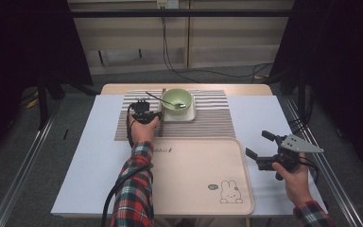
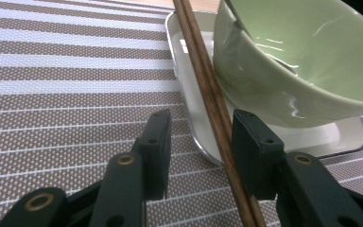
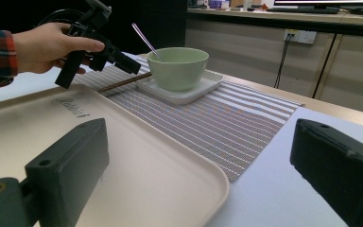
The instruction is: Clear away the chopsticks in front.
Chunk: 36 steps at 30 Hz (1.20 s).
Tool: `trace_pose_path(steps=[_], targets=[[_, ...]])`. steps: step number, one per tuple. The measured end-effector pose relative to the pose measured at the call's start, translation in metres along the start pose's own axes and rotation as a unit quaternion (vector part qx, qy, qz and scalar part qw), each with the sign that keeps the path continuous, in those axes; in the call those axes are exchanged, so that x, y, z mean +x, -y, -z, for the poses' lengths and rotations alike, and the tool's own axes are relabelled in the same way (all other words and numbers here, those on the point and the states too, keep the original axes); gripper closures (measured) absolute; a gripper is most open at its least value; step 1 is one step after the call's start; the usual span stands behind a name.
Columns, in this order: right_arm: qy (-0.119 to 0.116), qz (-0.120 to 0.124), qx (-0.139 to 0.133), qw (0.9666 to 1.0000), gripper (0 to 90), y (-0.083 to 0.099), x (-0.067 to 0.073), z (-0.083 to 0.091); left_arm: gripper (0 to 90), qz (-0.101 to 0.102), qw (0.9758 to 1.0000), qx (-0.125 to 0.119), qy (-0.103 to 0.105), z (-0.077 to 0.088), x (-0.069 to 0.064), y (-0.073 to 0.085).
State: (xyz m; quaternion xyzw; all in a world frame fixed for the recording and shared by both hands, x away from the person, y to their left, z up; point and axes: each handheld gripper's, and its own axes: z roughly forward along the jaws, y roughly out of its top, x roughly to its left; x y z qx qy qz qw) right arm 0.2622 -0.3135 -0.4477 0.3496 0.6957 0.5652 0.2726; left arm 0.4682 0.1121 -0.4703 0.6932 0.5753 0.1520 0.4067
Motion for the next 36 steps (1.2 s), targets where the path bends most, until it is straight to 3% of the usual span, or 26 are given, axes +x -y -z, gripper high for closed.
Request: trace_pose_path(steps=[3, 9, 16, 36], targets=[[0.002, -0.001, 0.002, 1.0000, 4.5, 0.0000, 0.0003, -0.0001, 57.7, -0.007, 1.0000, 0.002, -0.005, -0.0009, -0.0008, 0.0001], [0.002, -0.002, 0.001, 1.0000, 4.5, 0.0000, -0.0008, -0.0002, 58.2, 0.004, 1.0000, 0.005, 0.000, -0.0026, -0.0016, -0.0004], [0.003, -0.005, 0.002, 1.0000, 4.5, 0.0001, -0.0010, -0.0005, 60.9, 0.001, 0.9999, 0.009, -0.005, -0.0041, -0.0007, -0.0004], [0.005, -0.006, 0.000, 1.0000, 4.5, -0.0005, -0.0024, 0.0006, 73.4, 0.045, 0.9989, 0.015, -0.005, -0.0092, 0.0022, -0.0003]])
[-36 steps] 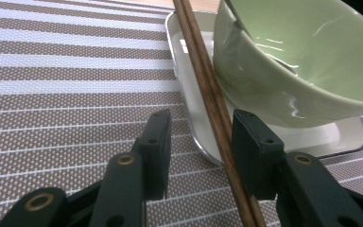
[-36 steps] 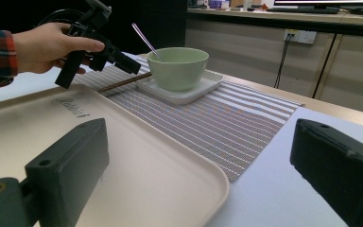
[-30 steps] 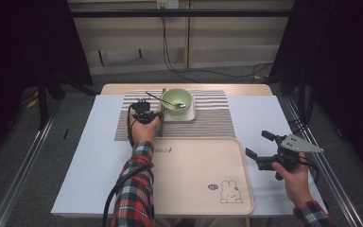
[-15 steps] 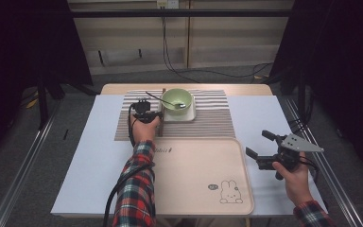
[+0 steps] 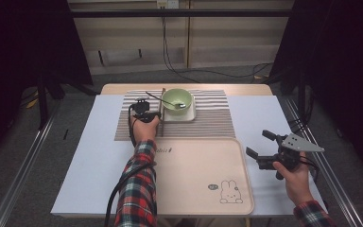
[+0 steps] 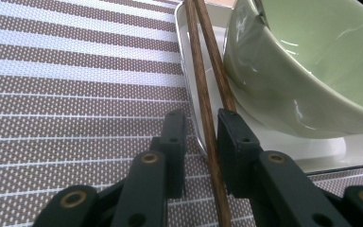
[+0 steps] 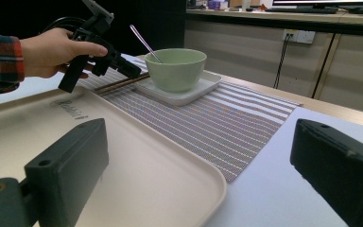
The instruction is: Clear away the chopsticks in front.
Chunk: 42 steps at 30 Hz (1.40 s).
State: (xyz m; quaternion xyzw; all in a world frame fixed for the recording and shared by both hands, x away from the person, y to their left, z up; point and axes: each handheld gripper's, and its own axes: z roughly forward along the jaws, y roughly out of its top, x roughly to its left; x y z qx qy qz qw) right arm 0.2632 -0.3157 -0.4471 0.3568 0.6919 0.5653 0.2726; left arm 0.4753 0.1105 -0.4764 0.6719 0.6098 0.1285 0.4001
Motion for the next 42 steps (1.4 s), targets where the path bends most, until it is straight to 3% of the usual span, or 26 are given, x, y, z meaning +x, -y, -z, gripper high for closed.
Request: trace_pose_path(steps=[3, 6, 12, 16, 22, 29, 32, 38, 42], targets=[[-0.001, -0.002, -0.002, 1.0000, 4.5, 0.001, 0.000, -0.001, 75.0, 0.006, 1.0000, 0.004, 0.005, -0.001, 0.000, 0.000], [-0.001, -0.002, -0.002, 1.0000, 4.5, 0.000, -0.001, 0.000, 76.4, 0.026, 0.9995, 0.008, 0.015, -0.002, 0.000, 0.001], [0.000, -0.003, -0.002, 1.0000, 4.5, 0.001, -0.002, 0.000, 82.8, 0.046, 0.9988, 0.005, 0.013, -0.002, 0.003, 0.003], [0.002, -0.003, 0.001, 1.0000, 4.5, 0.001, -0.002, 0.000, 85.6, 0.074, 0.9971, 0.002, 0.016, -0.001, 0.004, 0.002], [0.001, -0.002, 0.002, 1.0000, 4.5, 0.001, -0.003, -0.001, 85.8, 0.093, 0.9955, 0.003, 0.018, 0.003, 0.004, 0.001], [0.001, -0.005, -0.003, 1.0000, 4.4, 0.001, -0.003, -0.001, 85.9, 0.120, 0.9922, -0.016, 0.027, 0.016, 0.009, 0.001], [0.002, -0.008, -0.003, 1.0000, 4.4, 0.001, -0.003, -0.001, 85.8, 0.126, 0.9916, -0.012, 0.027, 0.022, 0.012, 0.003], [-0.001, -0.008, -0.001, 1.0000, 3.7, 0.001, -0.003, -0.001, 85.9, 0.138, 0.9903, -0.011, 0.005, 0.040, 0.016, 0.005], [-0.005, -0.008, 0.001, 1.0000, 3.3, 0.002, -0.002, -0.002, 85.9, 0.132, 0.9912, -0.004, -0.004, 0.054, 0.020, 0.004]])
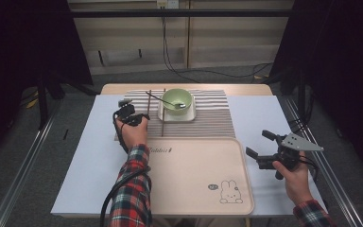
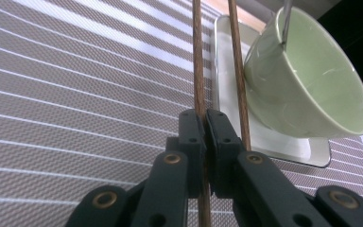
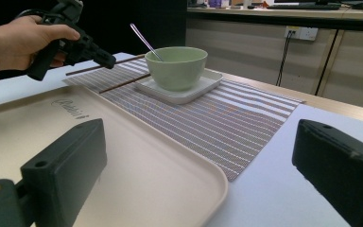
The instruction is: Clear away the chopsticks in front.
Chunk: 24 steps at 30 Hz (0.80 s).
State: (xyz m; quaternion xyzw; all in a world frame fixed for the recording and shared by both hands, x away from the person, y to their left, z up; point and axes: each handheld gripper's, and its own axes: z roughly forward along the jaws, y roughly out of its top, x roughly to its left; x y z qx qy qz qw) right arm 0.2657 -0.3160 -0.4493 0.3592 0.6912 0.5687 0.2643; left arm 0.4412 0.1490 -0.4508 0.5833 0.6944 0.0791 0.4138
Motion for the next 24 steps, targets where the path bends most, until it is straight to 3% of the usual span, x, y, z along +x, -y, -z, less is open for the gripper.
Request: trace_pose_path(steps=[4, 11, 24], targets=[[-0.002, -0.001, 0.000, 1.0000, 2.7, 0.000, 0.000, 0.000, 85.9, 0.002, 1.0000, -0.003, -0.006, 0.012, 0.003, 0.000], [-0.005, 0.001, -0.001, 1.0000, 2.2, 0.000, 0.000, 0.000, 85.9, 0.031, 0.9994, -0.015, -0.008, 0.029, 0.013, 0.004], [-0.025, 0.020, 0.010, 0.9994, 0.3, 0.002, 0.003, -0.001, 86.0, 0.036, 0.9992, -0.014, -0.011, 0.057, 0.025, 0.015]])
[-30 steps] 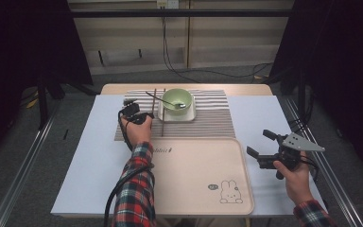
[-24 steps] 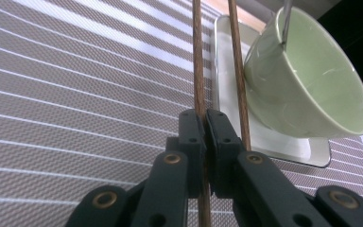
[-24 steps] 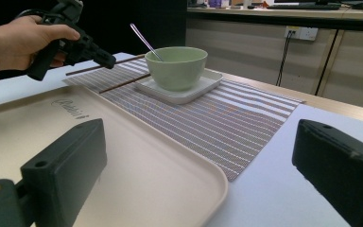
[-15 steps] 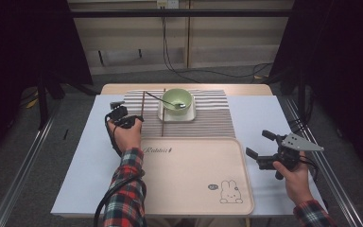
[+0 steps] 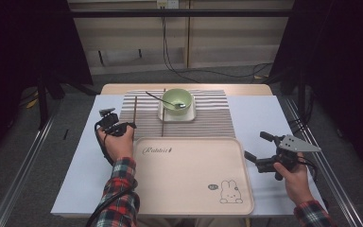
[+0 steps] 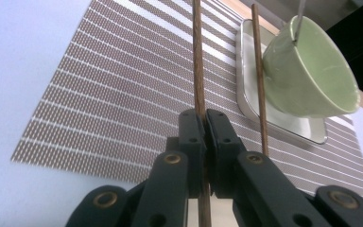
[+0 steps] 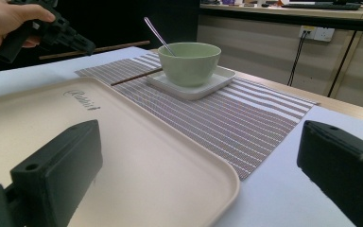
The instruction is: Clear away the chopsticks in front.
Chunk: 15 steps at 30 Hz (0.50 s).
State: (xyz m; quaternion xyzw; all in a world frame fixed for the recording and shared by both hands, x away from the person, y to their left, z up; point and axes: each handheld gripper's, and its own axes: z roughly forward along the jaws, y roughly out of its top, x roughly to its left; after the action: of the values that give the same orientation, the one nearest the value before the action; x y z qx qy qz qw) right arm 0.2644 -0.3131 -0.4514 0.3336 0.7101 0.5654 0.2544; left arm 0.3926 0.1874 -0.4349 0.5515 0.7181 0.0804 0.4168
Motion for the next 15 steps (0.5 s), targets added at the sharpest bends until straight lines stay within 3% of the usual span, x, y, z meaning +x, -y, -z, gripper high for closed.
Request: trace_pose_path(steps=[3, 5, 11, 15], targets=[[0.002, -0.001, -0.005, 1.0000, 0.0, 0.000, 0.001, 0.000, 86.0, -0.003, 1.0000, 0.000, -0.001, 0.005, 0.001, 0.003], [-0.002, 0.002, -0.002, 1.0000, 0.0, -0.001, 0.001, 0.001, 86.0, 0.007, 1.0000, -0.001, 0.001, 0.007, 0.001, 0.006], [0.004, 0.003, -0.008, 1.0000, 0.0, -0.001, 0.003, 0.002, 86.0, 0.015, 0.9998, 0.000, 0.010, 0.016, 0.003, 0.013], [0.004, 0.003, -0.011, 0.9999, 0.0, -0.002, 0.003, 0.001, 86.0, 0.009, 0.9999, 0.000, 0.010, 0.019, 0.003, 0.017]])
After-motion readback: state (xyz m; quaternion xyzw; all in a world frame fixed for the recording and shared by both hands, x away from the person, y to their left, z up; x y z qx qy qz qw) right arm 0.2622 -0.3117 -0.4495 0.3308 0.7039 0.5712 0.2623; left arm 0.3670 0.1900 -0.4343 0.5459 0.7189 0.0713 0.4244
